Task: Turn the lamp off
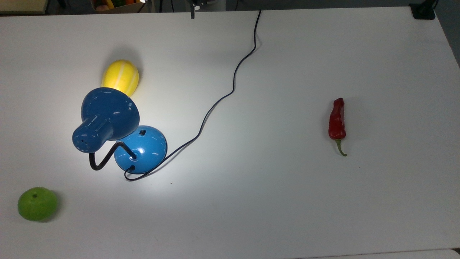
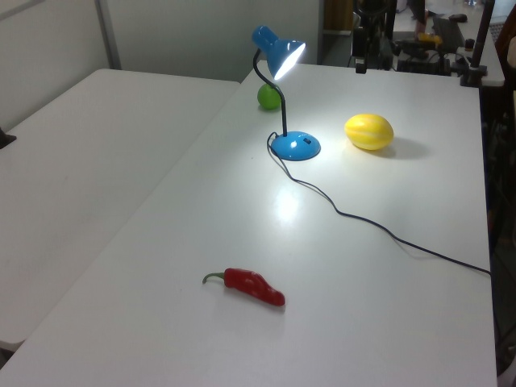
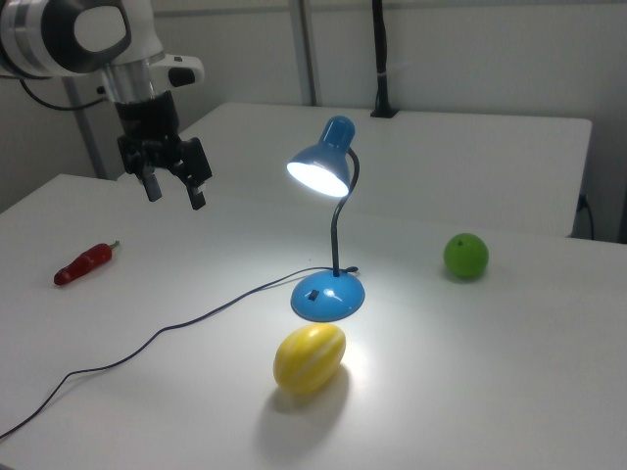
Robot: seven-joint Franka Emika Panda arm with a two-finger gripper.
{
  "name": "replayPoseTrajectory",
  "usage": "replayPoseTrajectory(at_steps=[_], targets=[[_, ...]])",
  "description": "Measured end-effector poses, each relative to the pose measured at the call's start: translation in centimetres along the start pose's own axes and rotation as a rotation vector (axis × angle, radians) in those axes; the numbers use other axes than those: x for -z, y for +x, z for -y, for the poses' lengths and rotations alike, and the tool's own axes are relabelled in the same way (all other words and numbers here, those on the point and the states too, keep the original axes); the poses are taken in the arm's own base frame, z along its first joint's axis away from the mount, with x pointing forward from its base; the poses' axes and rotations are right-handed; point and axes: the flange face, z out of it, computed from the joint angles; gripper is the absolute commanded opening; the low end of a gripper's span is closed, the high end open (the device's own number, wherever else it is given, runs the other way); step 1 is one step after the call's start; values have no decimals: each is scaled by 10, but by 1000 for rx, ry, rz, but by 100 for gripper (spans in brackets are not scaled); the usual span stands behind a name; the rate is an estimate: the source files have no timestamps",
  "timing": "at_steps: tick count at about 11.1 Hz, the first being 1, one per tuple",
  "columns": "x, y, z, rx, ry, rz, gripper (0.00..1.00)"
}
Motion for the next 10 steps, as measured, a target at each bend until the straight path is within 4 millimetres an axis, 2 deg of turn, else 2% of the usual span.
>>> replayPoseTrajectory(at_steps=[1, 2, 3, 4, 5, 10], targets=[[0, 0, 0, 0, 0, 0, 91], [0, 0, 0, 0, 0, 0, 61], [0, 0, 0, 0, 0, 0, 34], [0, 0, 0, 0, 0, 1, 14], [-1, 0, 0, 5, 0, 1, 0], [-1, 1, 0, 32, -1, 2, 0]])
